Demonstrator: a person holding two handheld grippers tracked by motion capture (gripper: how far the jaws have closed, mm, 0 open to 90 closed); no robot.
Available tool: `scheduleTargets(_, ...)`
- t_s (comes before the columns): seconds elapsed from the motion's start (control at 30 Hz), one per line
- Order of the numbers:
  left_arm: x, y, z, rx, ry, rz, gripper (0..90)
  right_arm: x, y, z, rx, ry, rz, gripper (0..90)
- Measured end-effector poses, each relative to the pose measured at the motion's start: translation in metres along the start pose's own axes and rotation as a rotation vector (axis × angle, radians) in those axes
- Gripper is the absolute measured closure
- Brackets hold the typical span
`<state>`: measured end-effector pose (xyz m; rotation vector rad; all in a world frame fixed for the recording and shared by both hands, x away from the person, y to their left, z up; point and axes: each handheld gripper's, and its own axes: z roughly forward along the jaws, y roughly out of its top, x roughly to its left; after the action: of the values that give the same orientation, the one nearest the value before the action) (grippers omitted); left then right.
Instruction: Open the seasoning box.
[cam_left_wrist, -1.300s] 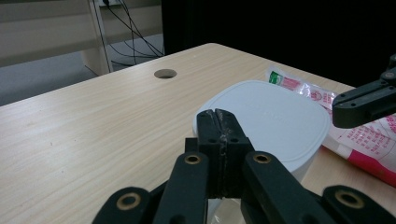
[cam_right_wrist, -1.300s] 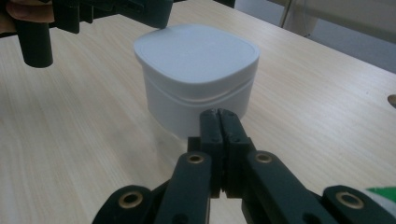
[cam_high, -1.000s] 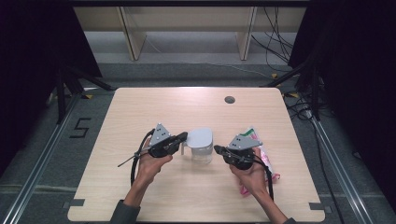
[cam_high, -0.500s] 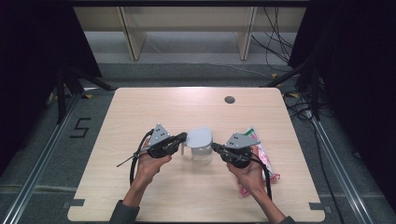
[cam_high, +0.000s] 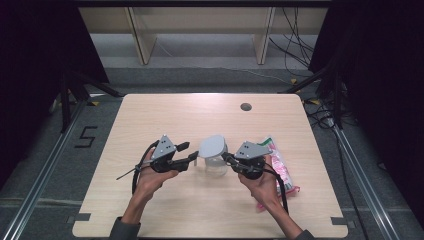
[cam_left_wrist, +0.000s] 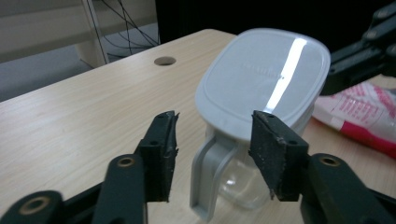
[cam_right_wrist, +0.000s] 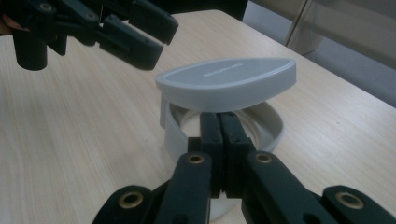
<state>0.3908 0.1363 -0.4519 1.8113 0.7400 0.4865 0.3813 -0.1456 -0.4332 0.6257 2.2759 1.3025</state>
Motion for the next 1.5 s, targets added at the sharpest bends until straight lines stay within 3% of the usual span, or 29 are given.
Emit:
scheduleTargets(0.07,0.001,-0.004,-0.005,0.019,0.008,0.010,46.0,0.004,0.002,0.002,0.000,0.001,0.034,90.0)
scheduleTargets(0.13,0.002,-0.007,-0.009,0.030,0.021,0.010,42.6,0.006,0.003,0.004,-0.001,0.002,0.039,90.0)
scheduleTargets(0.17,0.002,-0.009,-0.010,0.032,0.032,0.001,41.4,0.004,0.005,0.005,-0.007,0.001,0.009,90.0)
scheduleTargets(0.23,0.003,-0.011,-0.014,0.034,0.035,0.011,40.9,0.005,0.007,0.006,-0.008,0.009,0.039,90.0)
scheduleTargets(0.33,0.000,-0.013,-0.015,0.036,0.037,-0.002,37.6,0.005,0.011,0.007,-0.017,0.016,0.007,90.0)
scheduleTargets(0.37,-0.001,-0.014,-0.016,0.045,0.047,-0.003,36.1,0.008,0.012,0.007,-0.016,0.012,0.029,90.0)
scheduleTargets(0.43,-0.004,-0.018,-0.018,0.052,0.046,0.002,34.2,0.006,0.014,0.009,-0.035,0.016,0.001,90.0)
scheduleTargets(0.5,-0.007,-0.022,-0.021,0.064,0.045,0.021,33.3,0.008,0.016,0.009,-0.018,0.020,0.007,90.0)
scheduleTargets(0.63,-0.008,-0.033,-0.030,0.069,0.062,0.006,32.0,0.012,0.019,0.011,-0.028,0.015,0.015,89.9)
scheduleTargets(0.73,-0.009,-0.042,-0.035,0.074,0.057,0.012,31.6,0.013,0.023,0.013,-0.036,0.027,-0.016,89.9)
scheduleTargets(0.77,-0.011,-0.045,-0.037,0.081,0.064,-0.007,31.5,0.013,0.024,0.014,-0.037,0.022,-0.025,89.8)
scheduleTargets(1.1,-0.019,-0.059,-0.041,0.106,0.062,0.003,29.9,0.019,0.027,0.017,-0.041,0.043,-0.029,89.0)
scheduleTargets(1.13,-0.020,-0.058,-0.042,0.113,0.066,0.006,29.8,0.017,0.027,0.016,-0.033,0.056,-0.033,88.9)
scheduleTargets(1.17,-0.022,-0.058,-0.042,0.101,0.058,-0.010,29.8,0.017,0.026,0.014,-0.040,0.039,-0.007,88.4)
scheduleTargets(1.23,-0.023,-0.057,-0.044,0.105,0.064,0.002,29.4,0.010,0.025,0.009,-0.044,0.019,-0.008,87.3)
scheduleTargets(1.47,-0.022,-0.059,-0.045,0.100,0.058,-0.007,28.6,-0.024,0.001,-0.022,-0.041,-0.028,0.060,76.3)
scheduleTargets(1.5,-0.022,-0.059,-0.046,0.099,0.059,-0.008,28.6,-0.030,-0.003,-0.029,-0.021,-0.027,0.069,73.9)
